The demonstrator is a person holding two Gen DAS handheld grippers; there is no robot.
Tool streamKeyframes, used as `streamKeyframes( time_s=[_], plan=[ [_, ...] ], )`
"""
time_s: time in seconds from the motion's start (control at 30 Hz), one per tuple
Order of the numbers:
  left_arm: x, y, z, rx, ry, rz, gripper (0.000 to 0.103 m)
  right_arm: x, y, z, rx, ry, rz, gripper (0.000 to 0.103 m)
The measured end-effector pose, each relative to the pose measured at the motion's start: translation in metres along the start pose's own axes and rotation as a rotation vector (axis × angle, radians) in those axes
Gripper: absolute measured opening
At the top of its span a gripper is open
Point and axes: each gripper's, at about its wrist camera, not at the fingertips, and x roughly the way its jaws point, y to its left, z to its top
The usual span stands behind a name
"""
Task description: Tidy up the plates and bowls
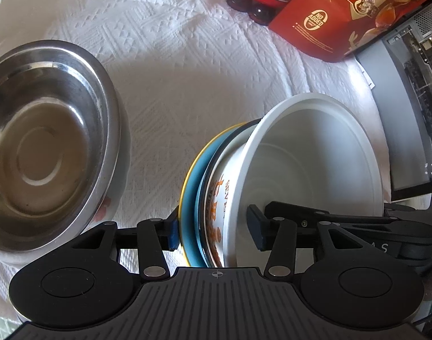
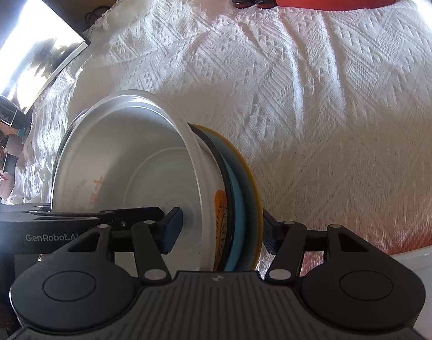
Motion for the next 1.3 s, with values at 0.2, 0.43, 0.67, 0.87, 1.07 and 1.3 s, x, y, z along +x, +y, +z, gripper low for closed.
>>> streamKeyframes(
  time_s=[0.2,0.43,0.67,0.87,1.07,1.3],
  plan=[
    [0.0005,0.0032,-0.0004,-0.027,-0.003,-0.027,0.051,0.0006,-0.0001,0.0008,-0.002,0.004,0.003,0.058],
    [0.0007,0.0049,-0.0004,-0.027,0.004,-0.044,0.05,0.0017,-0.0004,-0.004,0.02,0.016,0.02,0.056],
    [-0.0002,0.0025,-0.0038,-0.007,0.012,-0.041,0.05,0.0006,0.0002,-0.0043,0.029,0.029,0.018,0.057],
    [0.0,0.0002,-0.0063,0.017,0.024,-0.04,0.05,-0.0003,-0.0001,-0.0058,0.014,0.044,0.021,0.057],
    [0.0023,0.0002,-0.0033,0.024,0.033,-0.042,0.051,0.0011,-0.0021,-0.0033,0.012,0.042,0.021,0.057],
    [0.0033,0.0019,-0.0026,0.01,0.038,-0.053,0.052,0.0013,-0.0028,-0.0035,0.017,0.041,0.034,0.057]
  ],
)
